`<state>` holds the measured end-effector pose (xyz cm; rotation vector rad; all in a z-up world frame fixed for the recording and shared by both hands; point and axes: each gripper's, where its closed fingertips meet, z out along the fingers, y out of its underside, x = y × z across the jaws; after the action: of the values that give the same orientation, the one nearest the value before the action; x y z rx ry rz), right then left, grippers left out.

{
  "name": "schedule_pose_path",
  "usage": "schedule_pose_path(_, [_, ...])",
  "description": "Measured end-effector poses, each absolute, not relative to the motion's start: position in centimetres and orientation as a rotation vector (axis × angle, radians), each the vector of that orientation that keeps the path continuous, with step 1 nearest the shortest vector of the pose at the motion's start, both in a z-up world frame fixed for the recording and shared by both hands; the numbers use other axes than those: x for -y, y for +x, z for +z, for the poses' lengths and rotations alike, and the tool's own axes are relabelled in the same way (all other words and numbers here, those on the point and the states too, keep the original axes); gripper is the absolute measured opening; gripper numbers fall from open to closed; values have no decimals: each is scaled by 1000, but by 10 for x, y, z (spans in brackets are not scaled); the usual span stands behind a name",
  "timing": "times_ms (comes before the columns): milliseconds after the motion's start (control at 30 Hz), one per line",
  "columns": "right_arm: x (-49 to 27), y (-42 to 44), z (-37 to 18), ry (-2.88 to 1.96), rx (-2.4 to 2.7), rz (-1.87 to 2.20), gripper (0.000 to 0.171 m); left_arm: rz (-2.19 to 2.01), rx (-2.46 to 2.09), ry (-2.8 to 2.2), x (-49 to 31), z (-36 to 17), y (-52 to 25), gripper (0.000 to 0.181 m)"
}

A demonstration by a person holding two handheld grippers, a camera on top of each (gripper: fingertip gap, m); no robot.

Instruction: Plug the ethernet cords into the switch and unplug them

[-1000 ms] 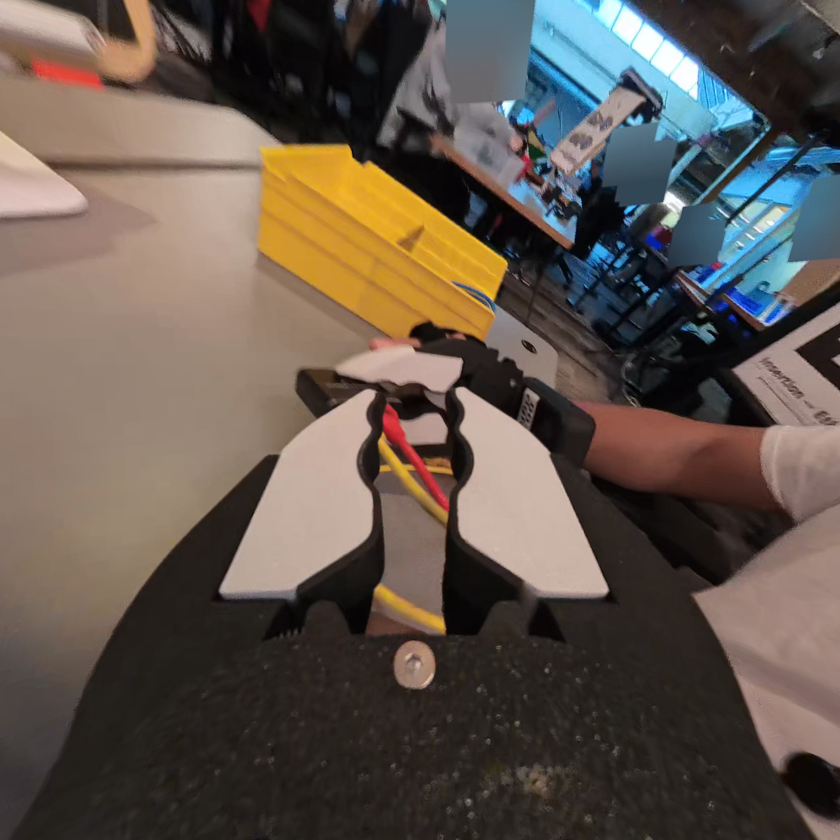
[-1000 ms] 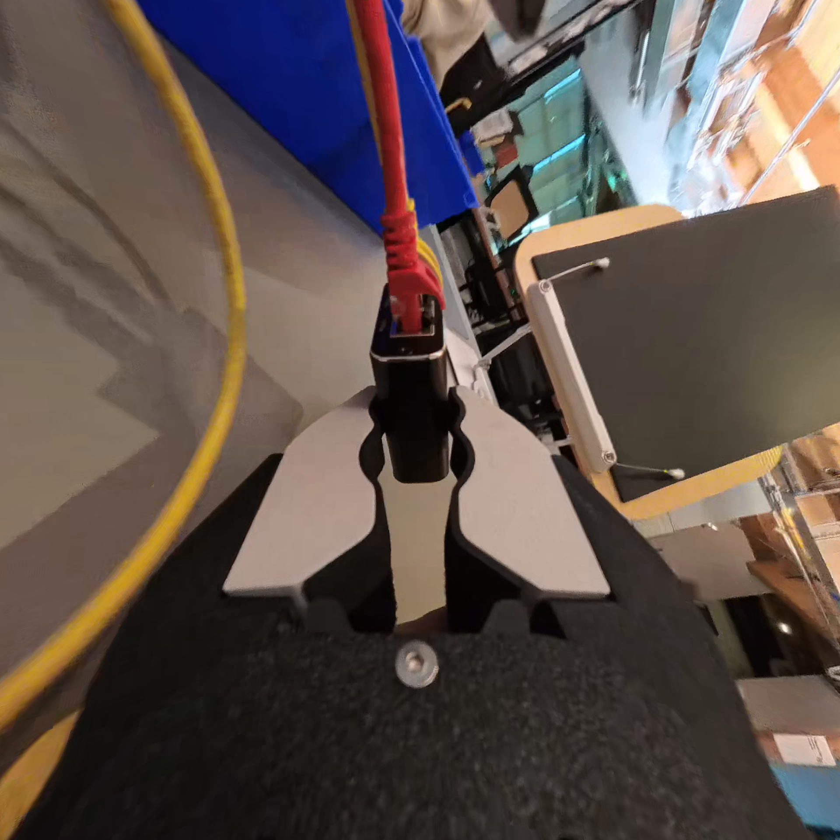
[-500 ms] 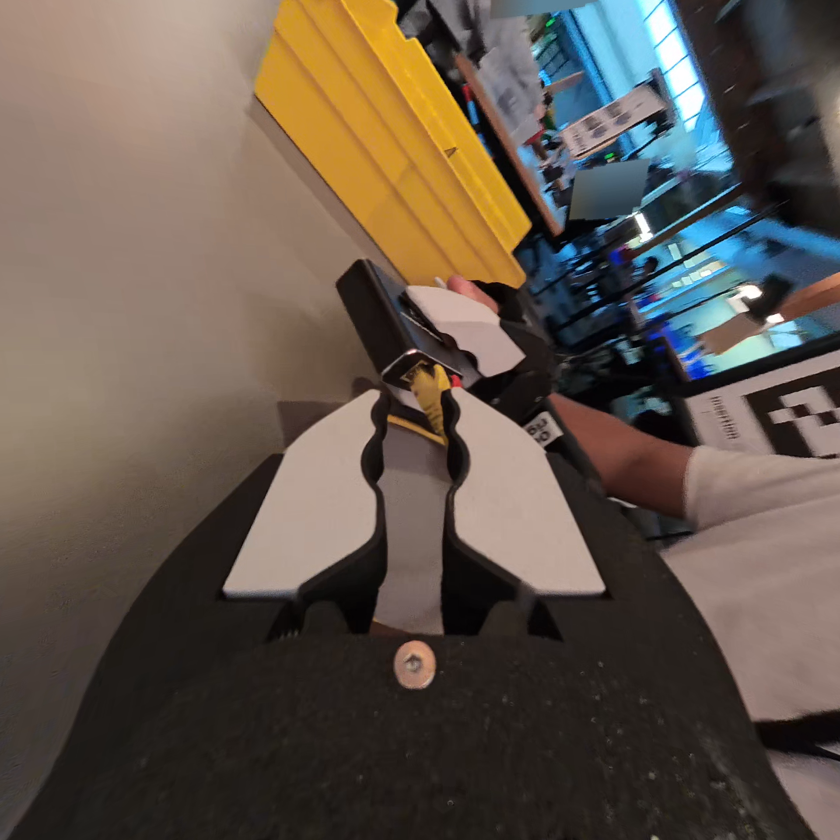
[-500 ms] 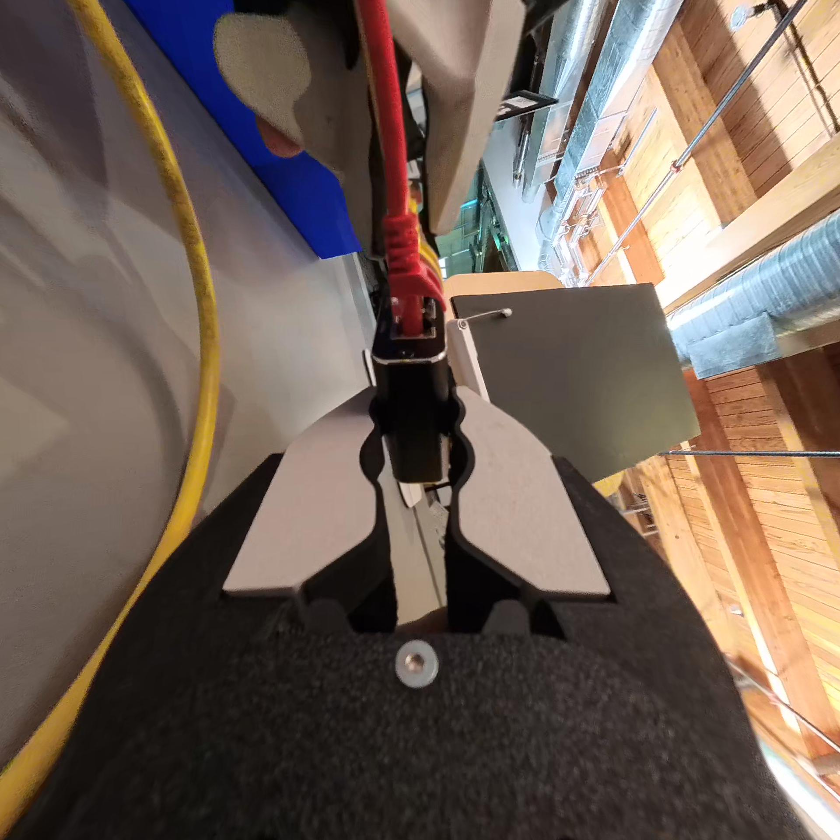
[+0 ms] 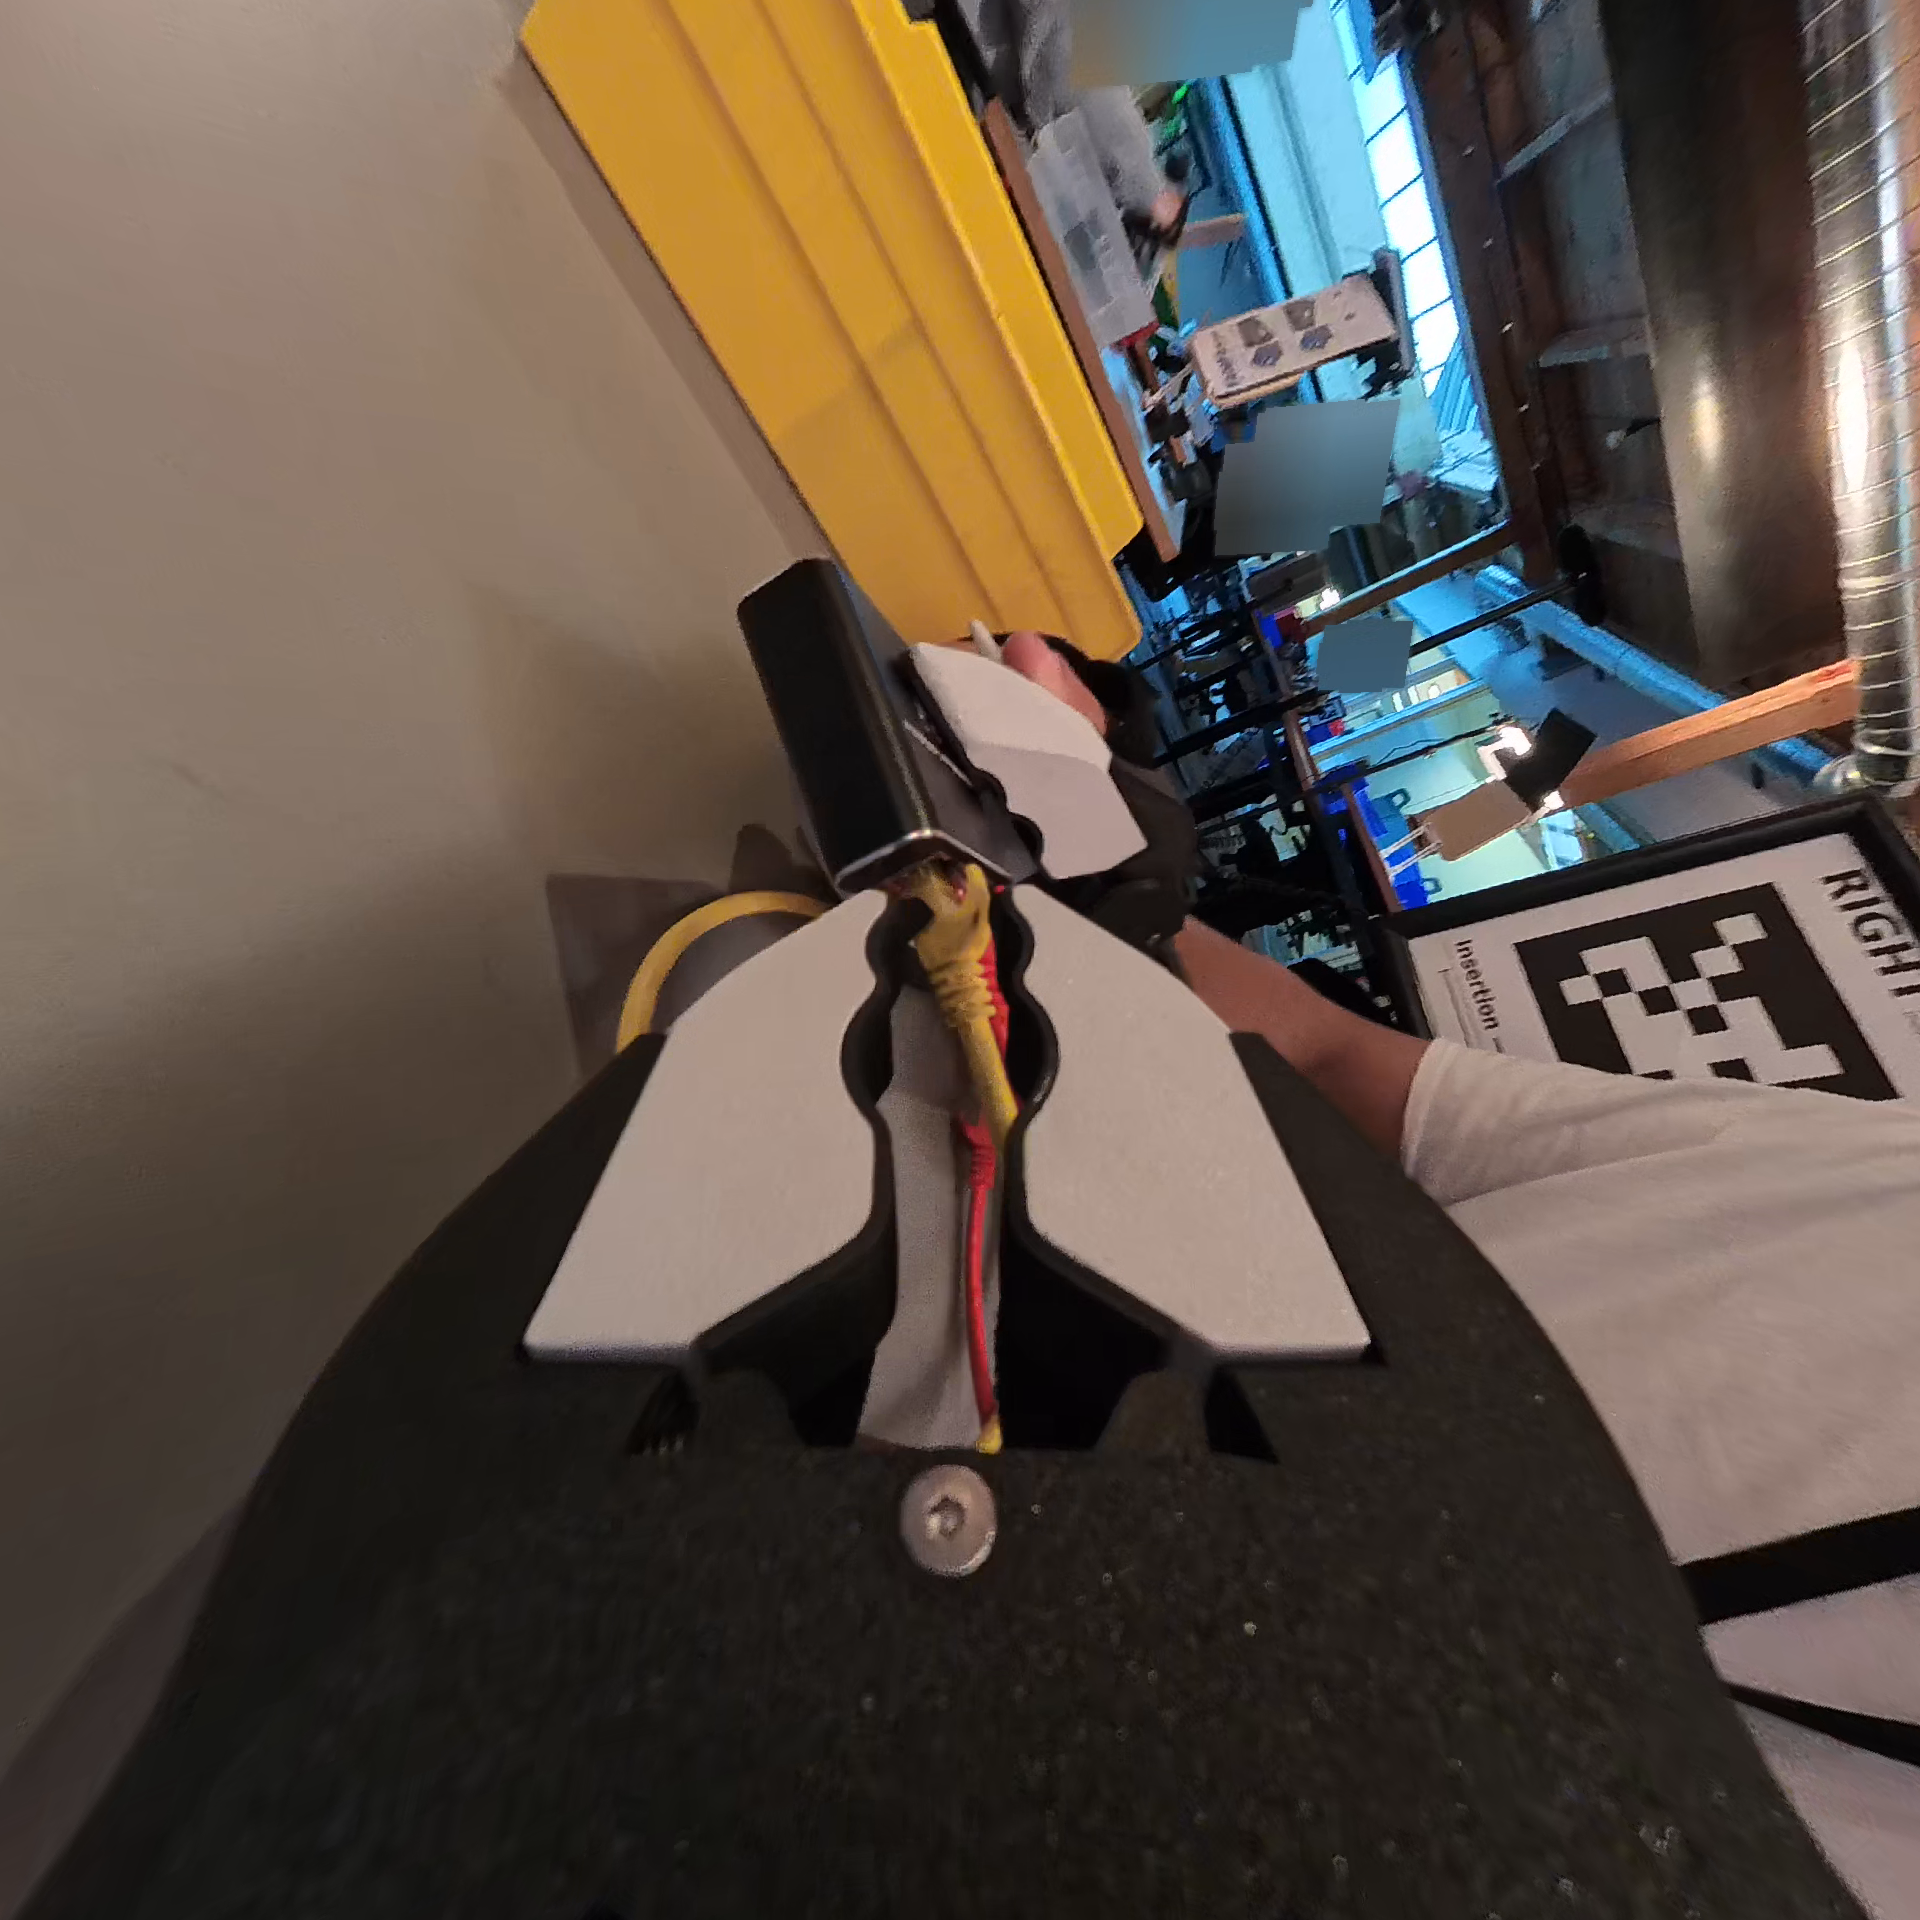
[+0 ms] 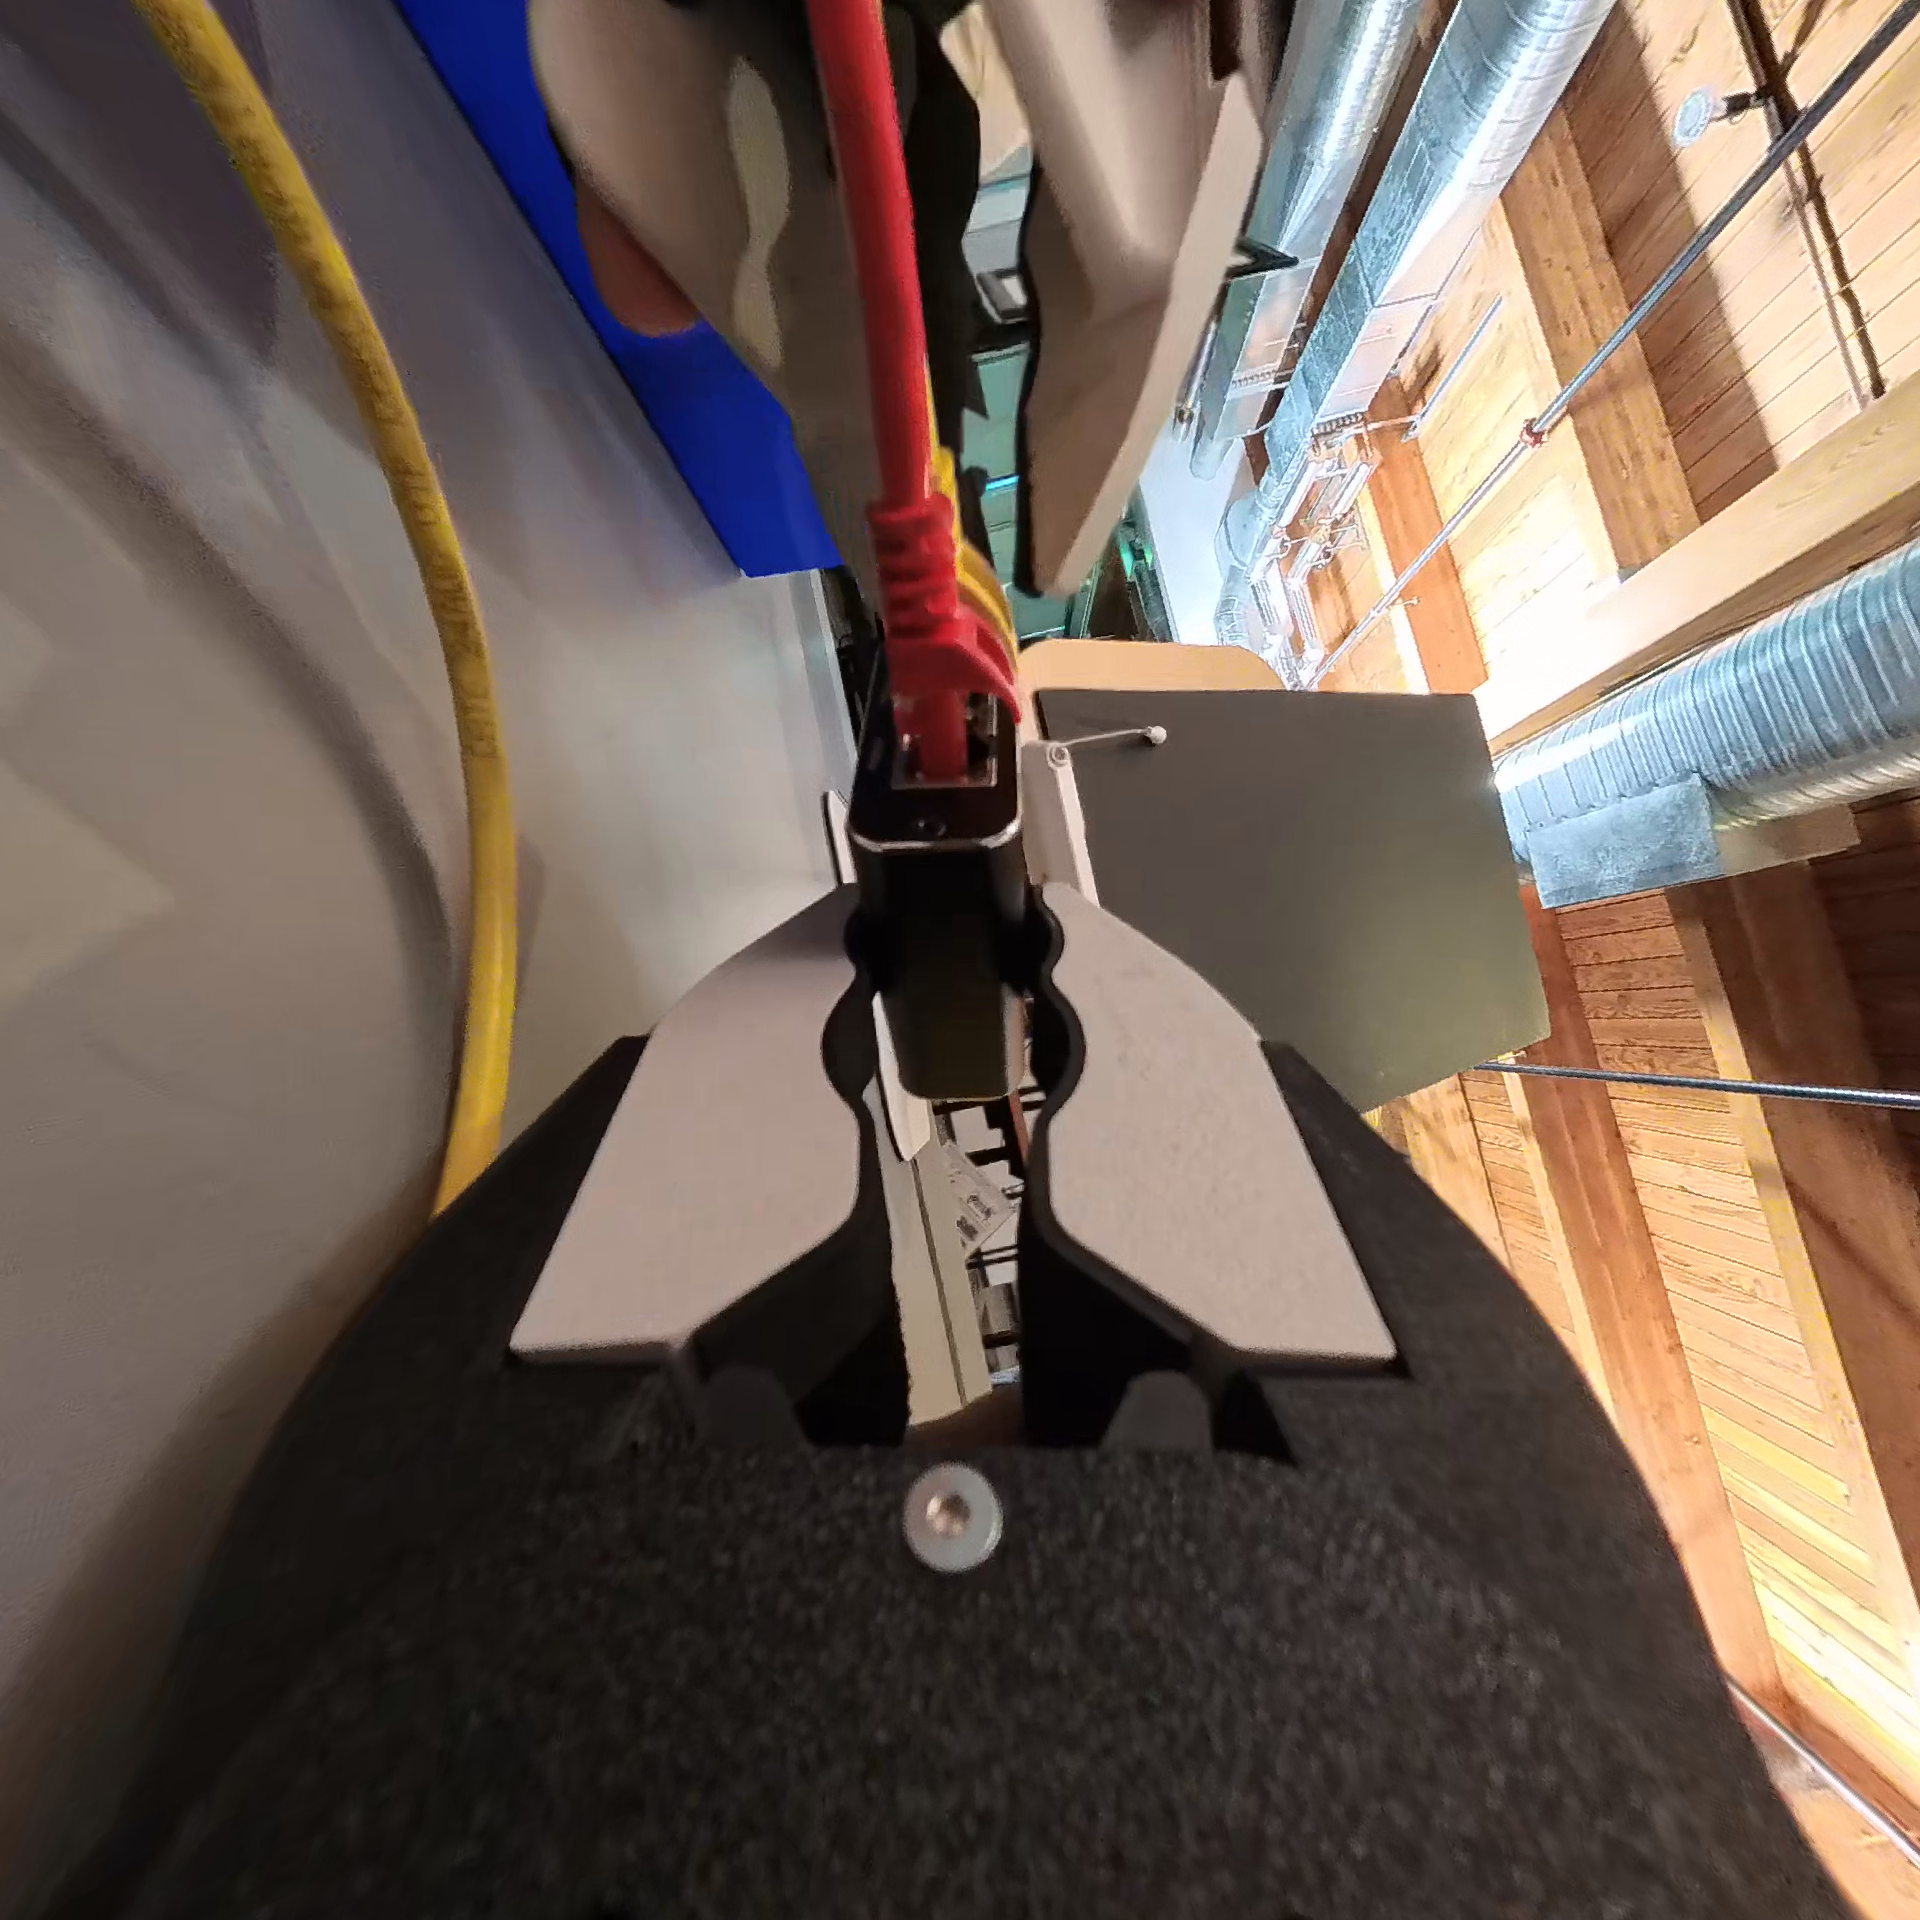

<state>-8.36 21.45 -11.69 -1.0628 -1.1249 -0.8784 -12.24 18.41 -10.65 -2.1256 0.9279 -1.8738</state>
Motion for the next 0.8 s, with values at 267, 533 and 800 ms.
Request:
schedule_pose_path(267, [-214, -85, -119, -1057, 1139, -896, 25, -1828, -953, -2167, -179, -115, -121, 18])
schedule_pose_path(533, [-212, -81, -125, -1087, 1171, -956, 26, -1455, -1081, -2112, -192, -127, -121, 3])
schedule_pose_path(800, [-214, -80, -112, -1062, 1094, -935, 25, -1827, -955, -2082, -182, -101, -120, 5])
